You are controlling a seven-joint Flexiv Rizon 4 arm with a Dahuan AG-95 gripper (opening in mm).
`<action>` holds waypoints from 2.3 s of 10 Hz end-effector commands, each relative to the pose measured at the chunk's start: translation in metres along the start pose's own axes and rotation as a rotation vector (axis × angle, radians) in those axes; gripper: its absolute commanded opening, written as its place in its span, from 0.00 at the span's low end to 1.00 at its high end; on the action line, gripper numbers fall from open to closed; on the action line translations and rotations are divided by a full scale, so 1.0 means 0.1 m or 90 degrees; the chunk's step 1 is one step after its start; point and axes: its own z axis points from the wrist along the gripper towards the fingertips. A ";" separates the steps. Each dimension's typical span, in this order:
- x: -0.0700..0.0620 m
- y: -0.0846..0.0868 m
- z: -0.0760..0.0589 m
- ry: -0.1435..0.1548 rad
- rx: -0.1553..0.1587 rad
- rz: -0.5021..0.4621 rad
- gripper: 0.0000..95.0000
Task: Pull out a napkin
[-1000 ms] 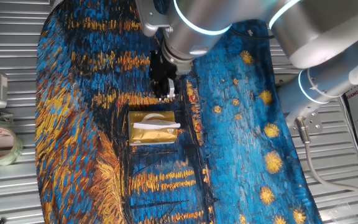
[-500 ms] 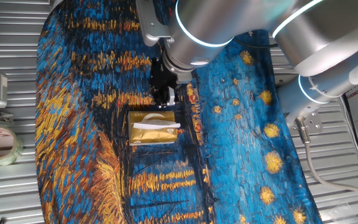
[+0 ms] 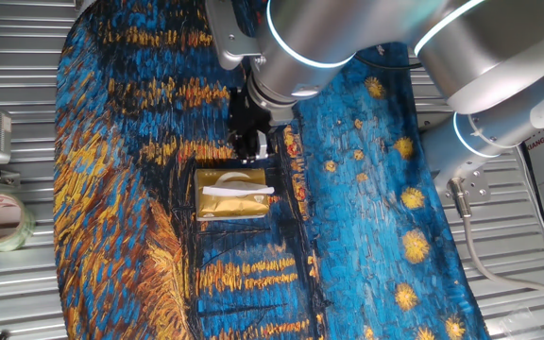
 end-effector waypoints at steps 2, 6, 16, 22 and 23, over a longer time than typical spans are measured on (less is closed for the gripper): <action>0.00 0.00 0.00 -0.004 -0.004 -0.010 0.20; 0.00 0.00 0.00 0.000 -0.003 -0.010 0.20; 0.00 0.00 0.00 -0.010 -0.022 0.012 0.20; 0.00 0.00 0.00 -0.008 -0.021 0.008 0.20; 0.00 0.00 0.00 -0.009 -0.022 0.006 0.20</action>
